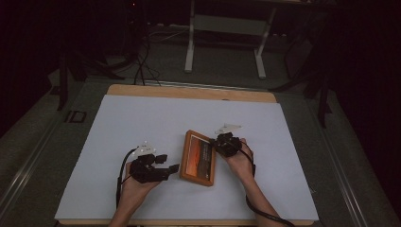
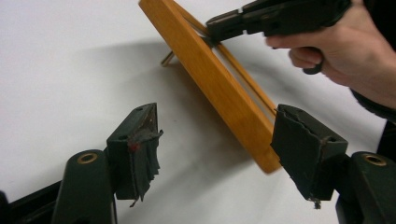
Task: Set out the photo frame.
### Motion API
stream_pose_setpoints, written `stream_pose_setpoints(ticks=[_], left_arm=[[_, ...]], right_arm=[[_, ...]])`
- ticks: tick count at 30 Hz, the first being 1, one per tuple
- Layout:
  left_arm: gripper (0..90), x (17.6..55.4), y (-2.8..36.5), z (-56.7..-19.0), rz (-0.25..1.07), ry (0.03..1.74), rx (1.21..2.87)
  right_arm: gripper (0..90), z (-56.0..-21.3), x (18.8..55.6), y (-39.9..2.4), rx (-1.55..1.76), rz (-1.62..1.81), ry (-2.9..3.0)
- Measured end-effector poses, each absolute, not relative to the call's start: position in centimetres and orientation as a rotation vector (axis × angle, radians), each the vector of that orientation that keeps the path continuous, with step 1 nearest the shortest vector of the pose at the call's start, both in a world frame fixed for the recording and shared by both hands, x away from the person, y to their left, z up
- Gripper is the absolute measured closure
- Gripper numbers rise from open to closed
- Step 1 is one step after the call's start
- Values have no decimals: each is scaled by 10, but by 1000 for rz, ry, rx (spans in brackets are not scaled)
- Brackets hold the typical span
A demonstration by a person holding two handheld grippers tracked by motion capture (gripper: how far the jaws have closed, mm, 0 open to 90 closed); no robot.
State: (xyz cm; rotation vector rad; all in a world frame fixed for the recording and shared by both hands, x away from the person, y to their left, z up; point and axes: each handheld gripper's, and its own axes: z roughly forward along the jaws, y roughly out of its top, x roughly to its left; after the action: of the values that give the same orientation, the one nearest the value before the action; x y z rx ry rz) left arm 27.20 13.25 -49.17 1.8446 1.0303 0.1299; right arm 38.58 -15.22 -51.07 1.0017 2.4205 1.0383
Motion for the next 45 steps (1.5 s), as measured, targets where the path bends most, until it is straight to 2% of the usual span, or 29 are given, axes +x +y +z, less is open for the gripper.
stream_pose_setpoints(ticks=[4,12,18,20,21,25,38,45], left_arm=[[283,271,127,-489,90,1022,1835],[158,268,108,-491,107,1036,1873],[155,272,86,-501,95,1049,1921],[170,273,81,-504,92,1063,1916],[253,273,80,-505,72,1065,1903],[403,275,75,-508,33,1088,1872],[499,281,73,-509,-64,1151,1825],[523,284,69,-503,-55,1152,1852]], right_arm=[[900,-514,389,-156,1052,1064,2420],[900,-515,389,-156,1050,1051,2421],[900,-515,389,-156,1051,1050,2422],[900,-515,389,-156,1053,1051,2421],[900,-515,389,-156,1055,1055,2419],[900,-515,389,-157,1060,1063,2415],[900,-516,389,-158,1053,1071,2415],[900,-515,389,-163,1049,1067,2415]])
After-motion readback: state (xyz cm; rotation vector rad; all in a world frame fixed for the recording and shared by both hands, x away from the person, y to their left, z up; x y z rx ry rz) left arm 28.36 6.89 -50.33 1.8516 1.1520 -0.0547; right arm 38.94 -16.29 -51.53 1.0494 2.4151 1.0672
